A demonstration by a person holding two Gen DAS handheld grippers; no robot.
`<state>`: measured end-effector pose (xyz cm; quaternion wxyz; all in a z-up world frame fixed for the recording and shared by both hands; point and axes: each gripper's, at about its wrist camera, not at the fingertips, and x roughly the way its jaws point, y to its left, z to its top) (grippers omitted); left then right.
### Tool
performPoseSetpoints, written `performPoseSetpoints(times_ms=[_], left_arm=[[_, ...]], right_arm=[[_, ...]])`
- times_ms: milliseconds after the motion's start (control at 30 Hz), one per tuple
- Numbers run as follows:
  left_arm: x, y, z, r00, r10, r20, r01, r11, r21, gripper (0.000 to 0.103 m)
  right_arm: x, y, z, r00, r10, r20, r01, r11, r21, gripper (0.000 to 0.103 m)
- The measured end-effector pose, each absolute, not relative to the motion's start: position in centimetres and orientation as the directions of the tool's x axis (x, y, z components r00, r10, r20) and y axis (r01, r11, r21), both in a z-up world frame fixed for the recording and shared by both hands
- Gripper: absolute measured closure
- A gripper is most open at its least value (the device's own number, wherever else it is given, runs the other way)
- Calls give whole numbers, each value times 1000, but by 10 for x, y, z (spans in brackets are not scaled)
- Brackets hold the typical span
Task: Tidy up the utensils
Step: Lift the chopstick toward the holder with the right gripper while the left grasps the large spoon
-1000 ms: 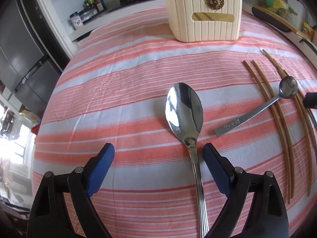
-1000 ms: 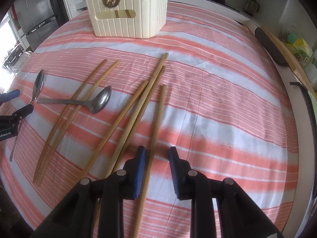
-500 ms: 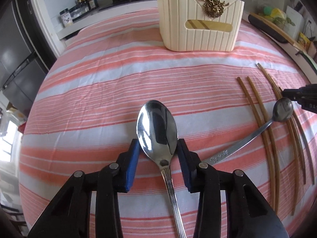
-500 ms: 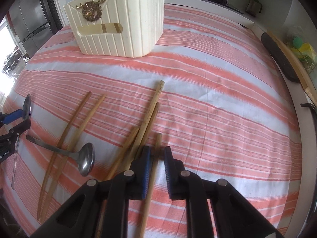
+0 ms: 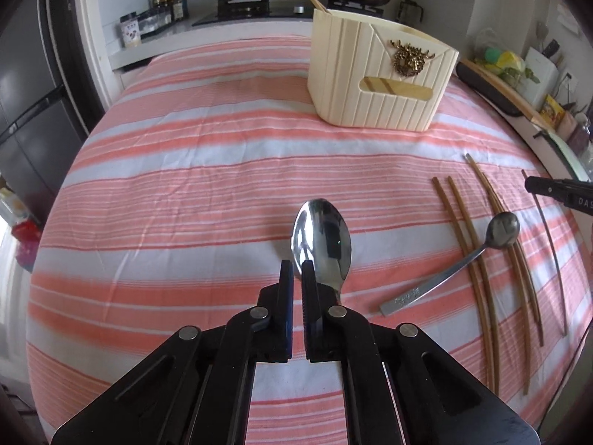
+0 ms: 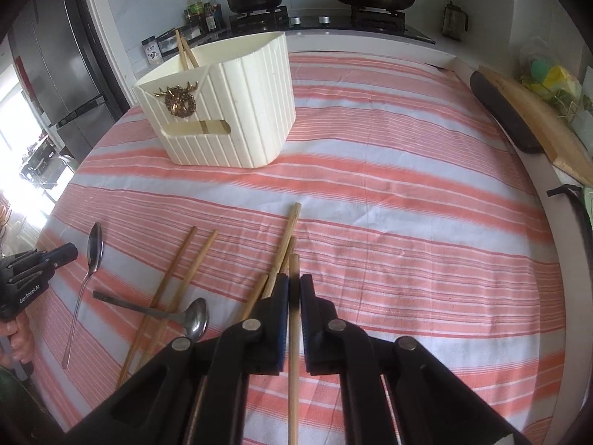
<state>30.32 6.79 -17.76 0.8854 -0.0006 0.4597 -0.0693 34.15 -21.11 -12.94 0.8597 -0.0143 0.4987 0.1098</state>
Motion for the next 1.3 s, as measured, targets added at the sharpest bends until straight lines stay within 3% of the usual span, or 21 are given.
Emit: performPoseSetpoints(times_ms=[33, 67, 100, 133, 167, 433, 500, 533, 567, 700, 1067, 1300], left_arm=[[299, 68, -177, 574, -127, -809, 125, 990, -66, 92], [296, 69, -175, 576, -139, -806, 131, 988, -76, 68], [293, 69, -174, 578, -151, -802, 135, 987, -88, 51], [291, 69, -173, 584, -151, -798, 131, 987, -91, 25], [290, 68, -172, 594, -143, -792, 123, 989, -85, 21], [336, 45, -201, 514, -33, -857, 67, 998, 2, 18], [343, 42, -200, 508, -43, -860, 71, 997, -8, 25], [345, 41, -199, 515, -44, -856, 75, 997, -6, 39], [346, 39, -198, 520, -40, -853, 81, 997, 3, 47], [348, 43, -198, 530, -42, -847, 84, 996, 3, 60], [350, 46, -194, 554, -75, -829, 98, 995, -25, 61], [318, 71, -122, 683, -134, -718, 95, 991, -94, 61]], right_arm=[[340, -213, -130, 477, 172, -862, -196, 977, 87, 97], [338, -215, -131, 476, 172, -862, -190, 978, 90, 97], [336, -217, -133, 474, 172, -863, -183, 979, 95, 97], [334, -219, -135, 471, 172, -865, -177, 979, 98, 97], [333, -220, -137, 467, 172, -867, -173, 980, 101, 97], [334, -216, -152, 416, 141, -899, -187, 980, 67, 97], [337, -217, -157, 397, 146, -906, -183, 980, 77, 97], [339, -218, -160, 390, 154, -908, -183, 979, 87, 97], [340, -218, -162, 382, 161, -910, -188, 978, 94, 97], [344, -213, -170, 360, 157, -920, -221, 972, 79, 96], [355, -205, -169, 332, 108, -937, -237, 971, 29, 97], [334, -214, -93, 537, 201, -819, -215, 972, 97, 97]])
